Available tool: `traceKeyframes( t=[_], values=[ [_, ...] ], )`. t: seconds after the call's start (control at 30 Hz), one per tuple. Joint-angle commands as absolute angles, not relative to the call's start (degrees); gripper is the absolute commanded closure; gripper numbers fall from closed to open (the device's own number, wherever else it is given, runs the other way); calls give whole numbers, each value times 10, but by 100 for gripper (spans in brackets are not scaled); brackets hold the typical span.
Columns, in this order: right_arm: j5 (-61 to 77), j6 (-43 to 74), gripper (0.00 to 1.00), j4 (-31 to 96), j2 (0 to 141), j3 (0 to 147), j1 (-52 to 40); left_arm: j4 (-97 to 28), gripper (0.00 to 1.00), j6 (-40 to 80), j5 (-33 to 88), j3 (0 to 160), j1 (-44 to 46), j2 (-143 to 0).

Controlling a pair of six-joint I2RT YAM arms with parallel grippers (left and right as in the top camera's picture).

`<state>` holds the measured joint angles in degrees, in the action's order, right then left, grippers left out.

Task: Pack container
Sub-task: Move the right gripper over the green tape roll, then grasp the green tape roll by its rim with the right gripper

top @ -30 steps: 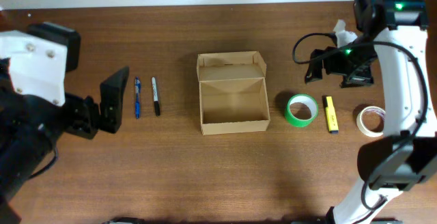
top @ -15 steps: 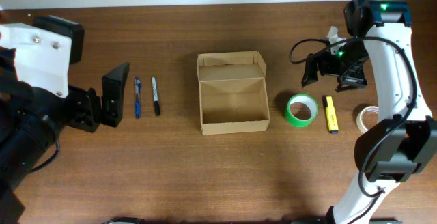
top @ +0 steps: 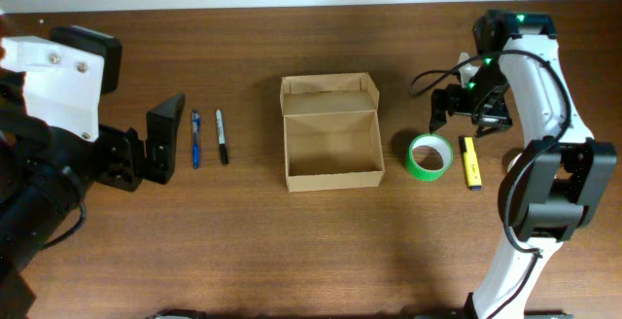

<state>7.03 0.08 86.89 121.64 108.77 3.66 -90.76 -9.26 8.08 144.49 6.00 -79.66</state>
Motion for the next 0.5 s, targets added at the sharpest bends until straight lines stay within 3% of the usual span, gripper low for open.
traceKeyframes(
  t=[0.0,0.47],
  values=[
    [43,5,8,853,1217,1061,34,-909,1,-100,74,1445,62,-794],
    [43,5,14,748,1217,895,31,-909,1,-100,74,1445,62,-794]
  ],
)
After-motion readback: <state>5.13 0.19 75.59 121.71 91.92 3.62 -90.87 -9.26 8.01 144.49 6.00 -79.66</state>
